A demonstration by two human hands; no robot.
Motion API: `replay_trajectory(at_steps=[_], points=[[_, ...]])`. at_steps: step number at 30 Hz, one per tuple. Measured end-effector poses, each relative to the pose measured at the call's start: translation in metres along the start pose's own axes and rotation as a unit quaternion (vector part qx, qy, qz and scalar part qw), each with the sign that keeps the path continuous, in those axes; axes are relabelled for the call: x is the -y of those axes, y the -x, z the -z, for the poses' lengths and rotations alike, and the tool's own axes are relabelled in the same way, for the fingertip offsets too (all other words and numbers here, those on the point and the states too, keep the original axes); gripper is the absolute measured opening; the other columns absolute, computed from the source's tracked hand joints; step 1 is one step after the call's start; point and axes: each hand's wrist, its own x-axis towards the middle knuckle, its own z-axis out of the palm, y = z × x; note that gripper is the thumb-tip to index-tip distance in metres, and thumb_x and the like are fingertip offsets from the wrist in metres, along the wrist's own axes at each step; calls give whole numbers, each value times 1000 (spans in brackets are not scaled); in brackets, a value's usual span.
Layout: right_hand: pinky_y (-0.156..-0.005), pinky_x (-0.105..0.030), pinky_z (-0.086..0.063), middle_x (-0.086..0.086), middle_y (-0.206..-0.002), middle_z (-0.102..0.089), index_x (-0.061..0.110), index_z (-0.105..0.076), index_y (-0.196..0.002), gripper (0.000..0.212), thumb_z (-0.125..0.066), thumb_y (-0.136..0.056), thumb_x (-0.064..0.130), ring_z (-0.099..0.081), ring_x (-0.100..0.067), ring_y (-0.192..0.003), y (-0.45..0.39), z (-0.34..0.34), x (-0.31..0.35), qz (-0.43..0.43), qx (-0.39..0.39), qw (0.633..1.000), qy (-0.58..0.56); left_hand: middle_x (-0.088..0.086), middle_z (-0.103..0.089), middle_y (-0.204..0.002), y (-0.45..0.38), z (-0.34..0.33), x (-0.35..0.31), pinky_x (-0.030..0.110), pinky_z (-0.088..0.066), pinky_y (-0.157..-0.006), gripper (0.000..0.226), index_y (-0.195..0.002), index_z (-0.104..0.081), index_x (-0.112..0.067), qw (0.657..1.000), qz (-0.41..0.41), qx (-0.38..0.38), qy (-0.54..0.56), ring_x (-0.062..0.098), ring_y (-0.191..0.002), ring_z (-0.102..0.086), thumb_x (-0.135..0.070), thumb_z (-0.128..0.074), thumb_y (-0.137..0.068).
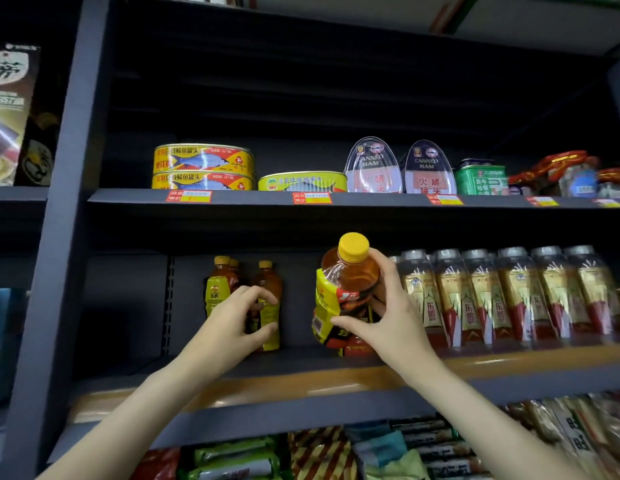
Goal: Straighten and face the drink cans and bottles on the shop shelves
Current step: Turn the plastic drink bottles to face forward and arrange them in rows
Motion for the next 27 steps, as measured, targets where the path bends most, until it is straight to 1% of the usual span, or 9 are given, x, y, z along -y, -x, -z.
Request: replay_trajectory(at_steps=[3,7,11,14,17,20,22,24,27], points=[[-105,-33,-41,48,-119,-33,69,-22,-121,94,-83,-68,21,-41,6,-119,-8,0,1,-2,5,1000,12,-12,-49,-114,-1,-1,1,18,-37,-89,24,-108,-50,-30,1000,1,13,-22,4,-110,-49,-22,-61,-88],[-90,-20,-41,19,-121,-50,37,-30,-137,87,-83,-69,25,-50,-11,-118,-29,0,-7,-69,41,995,52,-11,-43,-116,-3,5,8,18,-32,-82,29,-117,-48,-24,996,36,26,-80,7,-108,-43,-24,-58,-90],[-97,-37,-45,-3,-131,-55,28,-32,-142,90,-82,-68,39,-51,-24,-121,-41,-17,-25,-184,59,974,116,-6,-45,-116,-2,12,20,23,-35,-80,27,-115,-48,-25,992,70,32,-105,12,-101,-47,-24,-58,-89],[-92,-36,-45,-6,-130,-56,27,-27,-142,91,-79,-70,45,-54,-28,-117,-50,-38,-31,-212,73,959,176,-6,-44,-116,-5,13,29,25,-38,-76,25,-113,-47,-25,989,81,34,-120,13,-86,-47,-25,-57,-90],[-91,-39,-47,-11,-134,-51,24,-14,-146,97,-74,-74,48,-54,-31,-117,-53,-58,-34,-207,104,950,211,-7,-40,-118,-10,12,36,28,-42,-81,24,-112,-47,-26,988,96,29,-113,17,-90,-49,-24,-56,-90],[-98,-42,-43,-16,-152,-20,26,2,-149,111,-78,-73,41,-44,-34,-128,-56,-59,-33,-209,157,948,183,-3,-41,-122,-16,11,44,29,-42,-83,27,-114,-47,-24,986,104,29,-127,19,-92,-49,-22,-56,-89],[-97,-40,-45,-10,-156,-4,33,9,-149,118,-80,-72,33,-43,-33,-129,-59,-52,-32,-169,171,951,197,0,-42,-125,-20,9,49,28,-39,-86,32,-119,-46,-22,984,109,13,-138,20,-99,-46,-21,-57,-89],[-95,-39,-48,-4,-156,-4,37,2,-149,112,-80,-74,27,-43,-32,-129,-62,-49,-30,-115,189,947,233,4,-39,-130,-26,7,52,32,-37,-94,41,-127,-42,-21,979,123,-3,-160,26,-116,-40,-23,-57,-89],[-99,-39,-44,-5,-154,-14,30,-13,-149,99,-79,-75,29,-40,-32,-132,-71,-55,-30,-92,227,925,290,10,-26,-142,-34,3,57,41,-34,-103,59,-139,-30,-21,969,155,-6,-192,33,-128,-27,-28,-58,-88]])
